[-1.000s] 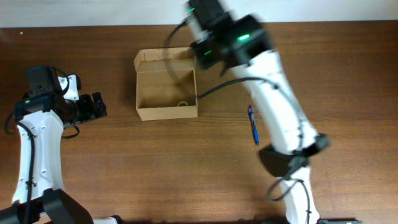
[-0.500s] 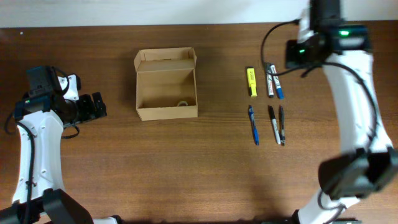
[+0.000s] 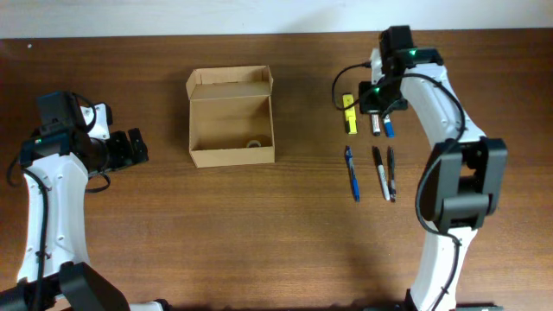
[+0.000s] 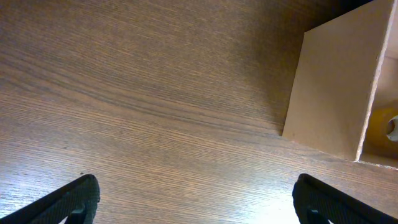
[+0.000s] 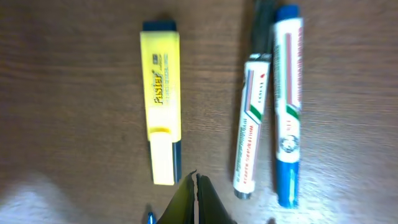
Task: Pack container
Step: 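Return the right gripper and grasp the yellow highlighter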
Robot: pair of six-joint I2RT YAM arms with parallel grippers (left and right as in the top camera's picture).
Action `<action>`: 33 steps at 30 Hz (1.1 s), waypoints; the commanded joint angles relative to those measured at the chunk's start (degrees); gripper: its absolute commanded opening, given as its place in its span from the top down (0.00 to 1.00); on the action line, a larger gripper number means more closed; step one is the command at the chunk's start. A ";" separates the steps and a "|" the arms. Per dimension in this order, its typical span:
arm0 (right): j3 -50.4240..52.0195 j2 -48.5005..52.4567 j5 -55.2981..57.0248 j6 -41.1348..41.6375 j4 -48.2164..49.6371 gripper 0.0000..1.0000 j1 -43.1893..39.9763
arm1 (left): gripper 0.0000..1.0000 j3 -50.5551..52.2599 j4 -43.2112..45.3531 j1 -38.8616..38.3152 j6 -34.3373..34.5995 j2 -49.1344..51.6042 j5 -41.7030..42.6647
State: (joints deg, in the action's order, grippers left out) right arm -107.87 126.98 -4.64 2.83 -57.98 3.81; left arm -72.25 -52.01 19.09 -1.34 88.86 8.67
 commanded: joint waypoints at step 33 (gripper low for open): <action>-0.11 9.53 7.21 -2.43 7.30 0.67 5.95 | 0.00 0.20 0.00 0.20 -1.09 0.17 0.96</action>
State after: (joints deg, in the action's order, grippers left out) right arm -107.79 134.80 1.67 -0.62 -50.68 9.63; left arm -72.25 -52.01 19.09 -1.34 88.86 8.69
